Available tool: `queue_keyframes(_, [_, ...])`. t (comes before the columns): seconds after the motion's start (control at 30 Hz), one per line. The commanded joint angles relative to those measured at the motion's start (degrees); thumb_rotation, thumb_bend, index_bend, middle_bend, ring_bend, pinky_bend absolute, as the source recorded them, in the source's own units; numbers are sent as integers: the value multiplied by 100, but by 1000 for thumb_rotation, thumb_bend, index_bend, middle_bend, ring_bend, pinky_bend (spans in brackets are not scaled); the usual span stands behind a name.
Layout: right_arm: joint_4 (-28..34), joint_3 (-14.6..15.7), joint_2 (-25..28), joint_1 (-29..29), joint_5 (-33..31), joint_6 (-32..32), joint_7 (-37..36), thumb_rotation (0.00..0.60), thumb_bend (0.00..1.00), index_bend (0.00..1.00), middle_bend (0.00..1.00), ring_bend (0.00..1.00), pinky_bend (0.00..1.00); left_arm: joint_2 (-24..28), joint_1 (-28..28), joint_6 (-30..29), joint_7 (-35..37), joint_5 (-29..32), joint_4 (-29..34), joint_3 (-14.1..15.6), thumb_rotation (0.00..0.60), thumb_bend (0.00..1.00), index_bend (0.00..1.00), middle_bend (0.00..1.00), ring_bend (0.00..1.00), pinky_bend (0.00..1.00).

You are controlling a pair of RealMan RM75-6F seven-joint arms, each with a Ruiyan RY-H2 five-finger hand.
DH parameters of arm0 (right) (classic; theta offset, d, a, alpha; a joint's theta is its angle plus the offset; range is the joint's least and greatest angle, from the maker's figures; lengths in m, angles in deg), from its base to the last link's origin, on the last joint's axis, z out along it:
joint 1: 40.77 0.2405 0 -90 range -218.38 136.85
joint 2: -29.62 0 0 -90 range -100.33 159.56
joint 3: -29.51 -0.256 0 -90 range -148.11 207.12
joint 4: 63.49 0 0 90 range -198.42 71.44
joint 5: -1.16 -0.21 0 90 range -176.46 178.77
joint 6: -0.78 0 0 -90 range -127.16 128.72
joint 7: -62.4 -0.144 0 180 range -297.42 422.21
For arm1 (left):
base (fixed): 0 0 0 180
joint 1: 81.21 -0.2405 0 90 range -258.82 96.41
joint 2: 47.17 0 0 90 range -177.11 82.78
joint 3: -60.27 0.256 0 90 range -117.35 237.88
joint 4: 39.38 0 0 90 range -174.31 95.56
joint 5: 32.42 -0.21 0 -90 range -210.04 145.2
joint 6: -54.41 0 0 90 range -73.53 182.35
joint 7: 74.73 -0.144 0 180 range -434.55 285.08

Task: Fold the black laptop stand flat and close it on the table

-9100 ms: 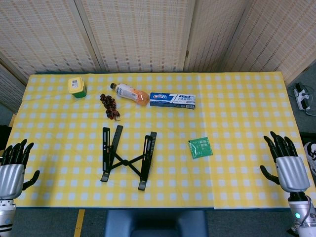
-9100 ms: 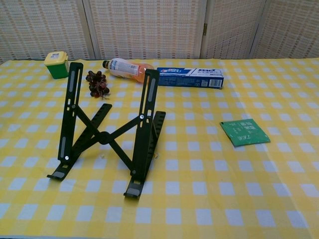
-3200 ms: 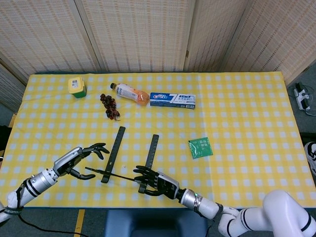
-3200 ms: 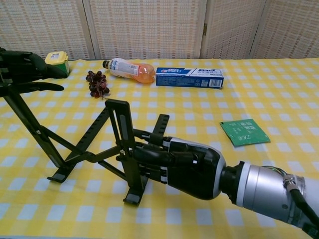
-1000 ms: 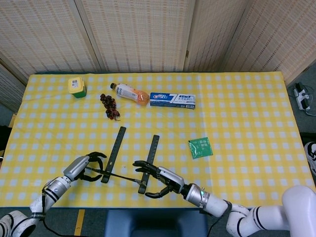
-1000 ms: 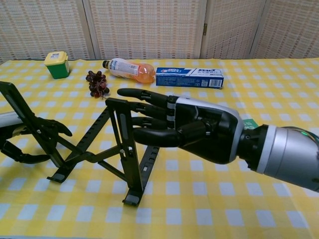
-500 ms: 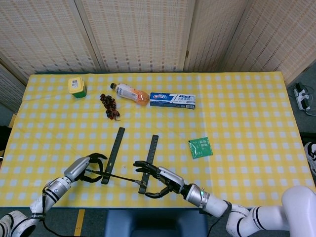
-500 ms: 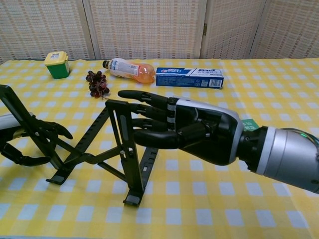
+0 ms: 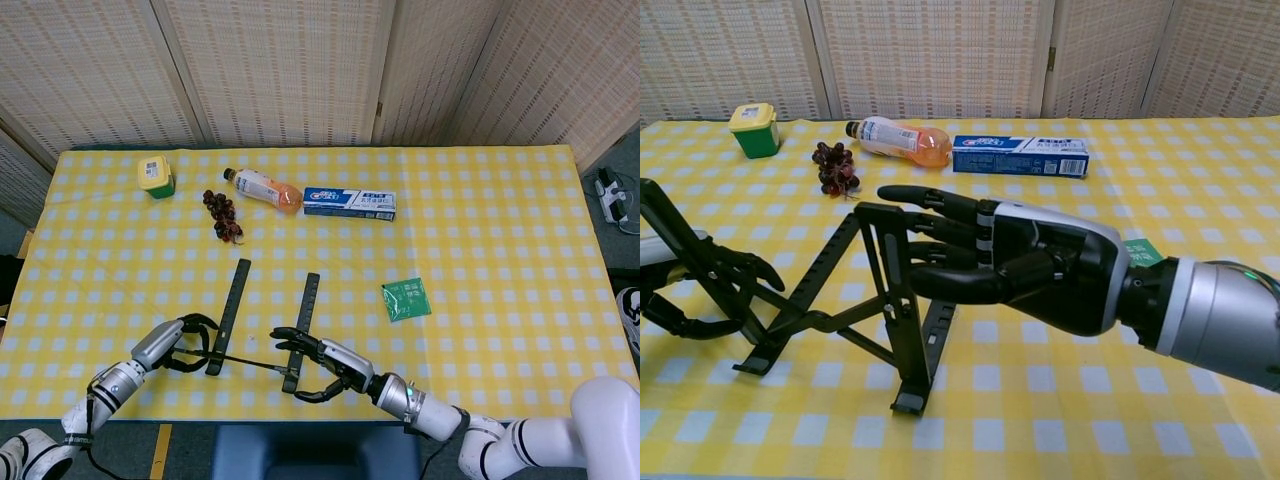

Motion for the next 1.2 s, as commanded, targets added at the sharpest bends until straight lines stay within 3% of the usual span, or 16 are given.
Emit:
queue_keyframes(0.03, [0, 4, 3, 0, 8, 3, 6, 600, 332, 70, 68, 82, 0, -5, -2, -1, 2, -11, -1, 3, 600, 495, 648, 319, 196, 197])
queue_keyframes(0.17, [-25, 14, 14, 1, 33, 4, 72, 600, 333, 70, 67, 81, 0, 0, -13, -13, -29, -23, 25, 9, 600, 495, 618, 319, 195, 194])
queue_keyframes(0.3, [-53, 45, 32, 5, 73, -13, 243, 600, 332, 70, 59, 75, 0, -6, -43, -72, -19, -29, 55, 2, 600, 476, 500, 319, 178, 185])
queue_keyframes(0.57, [-116, -3, -26, -44, 15, -51, 1218, 600, 332, 56, 38, 65, 0, 83, -83, -175, 61, -109, 131, 44, 600, 449, 373, 264, 114, 165])
queue_keyframes(0.8, [-99, -307, -281, -143, -355, -51, 1993, 600, 332, 33, 38, 64, 0, 454, -148, -381, -237, -152, 365, 50, 600, 436, 152, 122, 0, 57])
queue_keyframes(1.2, [-216, -934, -707, -138, -1087, -287, 2862, 600, 333, 11, 39, 61, 0, 1088, -365, -888, -752, -37, 873, -158, 600, 434, 93, 81, 0, 8])
